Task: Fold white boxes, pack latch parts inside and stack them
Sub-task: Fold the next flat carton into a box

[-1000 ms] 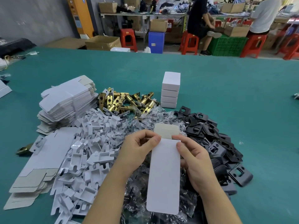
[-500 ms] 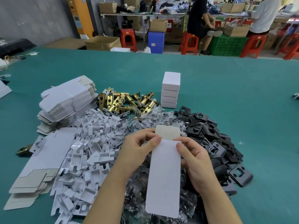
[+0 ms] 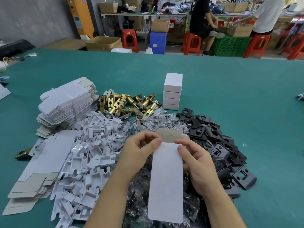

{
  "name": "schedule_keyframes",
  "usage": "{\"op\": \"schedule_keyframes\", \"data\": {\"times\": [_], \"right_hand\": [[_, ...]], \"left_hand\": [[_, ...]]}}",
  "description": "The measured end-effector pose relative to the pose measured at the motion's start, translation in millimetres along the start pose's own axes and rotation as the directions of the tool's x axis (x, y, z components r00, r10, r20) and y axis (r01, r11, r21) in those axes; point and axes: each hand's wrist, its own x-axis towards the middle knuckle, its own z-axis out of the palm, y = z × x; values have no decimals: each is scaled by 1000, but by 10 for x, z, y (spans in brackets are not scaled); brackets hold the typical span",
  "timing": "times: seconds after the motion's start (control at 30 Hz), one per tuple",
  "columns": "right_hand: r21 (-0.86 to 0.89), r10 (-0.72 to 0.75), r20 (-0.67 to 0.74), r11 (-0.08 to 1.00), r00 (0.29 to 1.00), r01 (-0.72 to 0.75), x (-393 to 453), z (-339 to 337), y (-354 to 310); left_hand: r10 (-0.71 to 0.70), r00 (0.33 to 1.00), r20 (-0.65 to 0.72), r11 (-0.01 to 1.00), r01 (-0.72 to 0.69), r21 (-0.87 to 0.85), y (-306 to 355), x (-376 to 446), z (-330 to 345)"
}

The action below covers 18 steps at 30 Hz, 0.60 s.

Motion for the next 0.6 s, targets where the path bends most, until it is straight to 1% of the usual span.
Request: {"op": "schedule_keyframes", "data": {"times": [0.07,0.1,0.17,0.23,0.33,0.4,0.47,0.6], "right_hand": [[7,-24,-13,1000,1000,24,-2,11,2],[18,-34,-18,999,999,35,1,16,2],[32,-32,-25,999,999,32,7,26,-8],[27,-27,-25,999,999,28,4,28,-17],[9,-39,-21,999,999,39,-16,30,-30],[-27,-41,-31,999,999,40,-25,40,-33],[-79,-45,-13,996,999,44,-33,65,-31],[-133,-73,24,988,997,75,-47,104,-11]], "left_hand": [[16,1000,-19,1000,-16,-22,19,-7,13],[-2,1000,-23,999,1,-41,20,-5,18],[-32,999,-1,998,32,-60,13,0,21],[-22,999,42,997,25,-67,17,3,17],[16,998,64,1000,-14,-27,43,-5,19],[12,998,59,1000,-13,5,63,-21,32],[-8,999,50,999,5,43,59,-35,37],[-79,996,39,995,77,58,79,-46,43]]}}
